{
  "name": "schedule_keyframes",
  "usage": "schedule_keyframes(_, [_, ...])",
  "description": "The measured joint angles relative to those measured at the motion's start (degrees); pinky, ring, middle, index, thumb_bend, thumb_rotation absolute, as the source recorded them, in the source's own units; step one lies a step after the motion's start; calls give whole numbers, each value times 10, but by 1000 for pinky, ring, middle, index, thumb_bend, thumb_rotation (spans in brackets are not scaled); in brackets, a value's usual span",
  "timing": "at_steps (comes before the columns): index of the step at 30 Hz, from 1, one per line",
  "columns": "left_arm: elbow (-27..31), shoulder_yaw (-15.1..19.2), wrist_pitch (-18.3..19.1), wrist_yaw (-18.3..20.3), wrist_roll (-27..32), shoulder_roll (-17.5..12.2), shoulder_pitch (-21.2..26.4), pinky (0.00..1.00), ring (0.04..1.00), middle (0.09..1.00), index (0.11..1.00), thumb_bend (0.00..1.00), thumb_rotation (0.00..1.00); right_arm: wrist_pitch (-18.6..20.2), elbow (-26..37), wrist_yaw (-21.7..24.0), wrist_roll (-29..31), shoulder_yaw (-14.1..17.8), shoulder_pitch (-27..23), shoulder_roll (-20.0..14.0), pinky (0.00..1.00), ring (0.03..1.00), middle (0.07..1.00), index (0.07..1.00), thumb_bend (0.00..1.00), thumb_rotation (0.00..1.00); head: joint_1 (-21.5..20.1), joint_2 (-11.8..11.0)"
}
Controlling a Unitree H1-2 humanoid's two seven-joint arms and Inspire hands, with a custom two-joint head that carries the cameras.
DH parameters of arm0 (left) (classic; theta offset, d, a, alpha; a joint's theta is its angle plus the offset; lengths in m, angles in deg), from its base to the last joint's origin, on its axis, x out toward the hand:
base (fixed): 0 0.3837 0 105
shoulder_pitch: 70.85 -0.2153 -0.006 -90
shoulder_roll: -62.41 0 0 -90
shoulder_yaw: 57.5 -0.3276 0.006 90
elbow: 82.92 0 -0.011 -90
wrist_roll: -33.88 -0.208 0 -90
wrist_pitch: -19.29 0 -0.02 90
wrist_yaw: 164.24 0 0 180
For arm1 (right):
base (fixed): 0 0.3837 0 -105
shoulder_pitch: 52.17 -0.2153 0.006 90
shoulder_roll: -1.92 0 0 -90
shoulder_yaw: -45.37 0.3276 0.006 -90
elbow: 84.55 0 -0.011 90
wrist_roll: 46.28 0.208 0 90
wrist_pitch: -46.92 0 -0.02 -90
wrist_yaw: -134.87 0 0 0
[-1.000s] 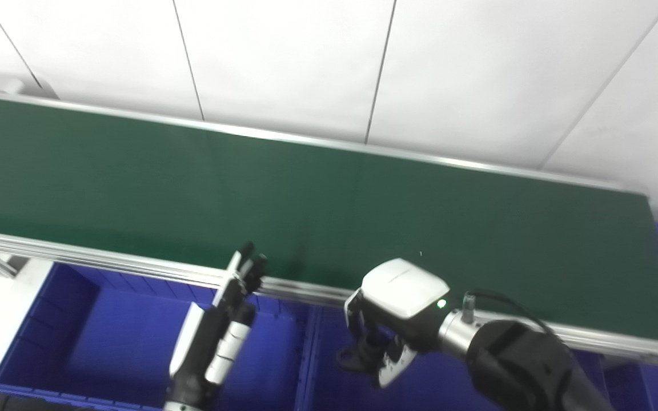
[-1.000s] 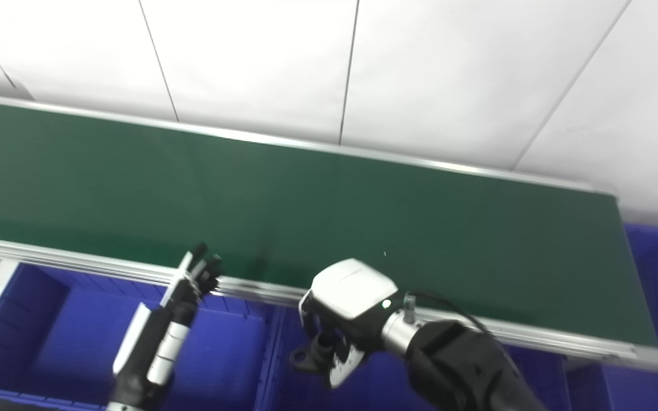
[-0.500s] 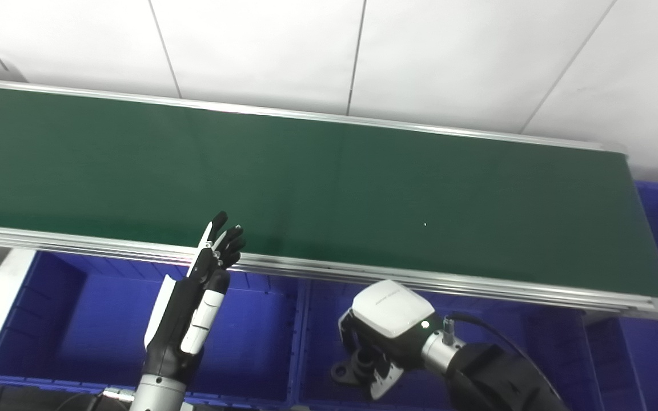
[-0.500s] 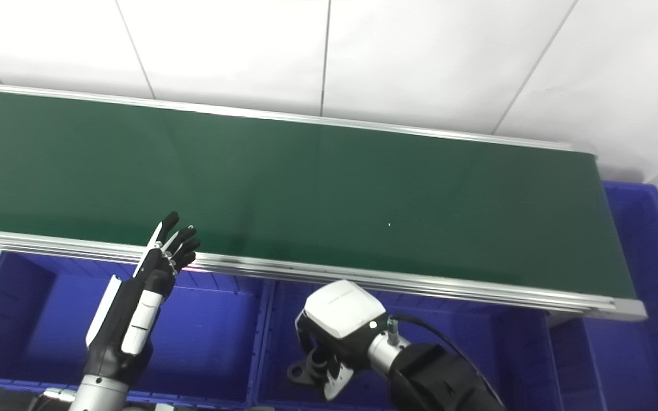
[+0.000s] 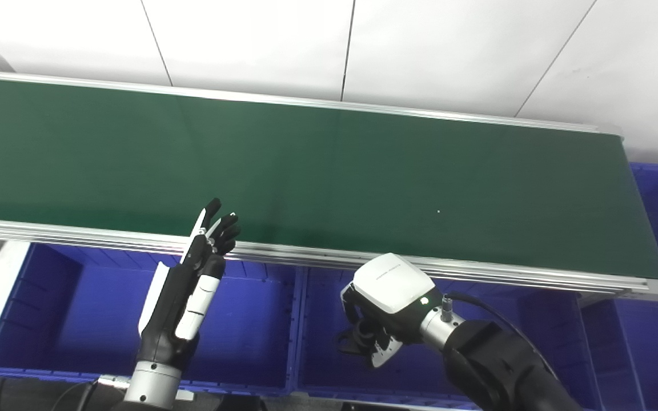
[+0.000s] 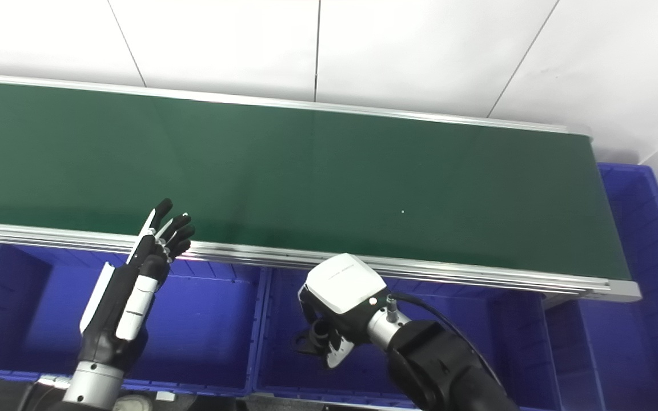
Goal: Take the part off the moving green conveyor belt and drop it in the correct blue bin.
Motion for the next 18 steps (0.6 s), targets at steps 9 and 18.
schedule_keyframes(9, [-1,0,0,1,0,0,0,916,910,931,996,585,948,-21,-10,-62,-38,9,18,11,343,443,563,692,938,522,2,-5])
schedule_keyframes(18, [-1,-2,0,1,-4,1,0,904,901,926,993,577,953,-21,-3,-18,-54,26,28,22,420,554,660,754,1000,663,2,-9])
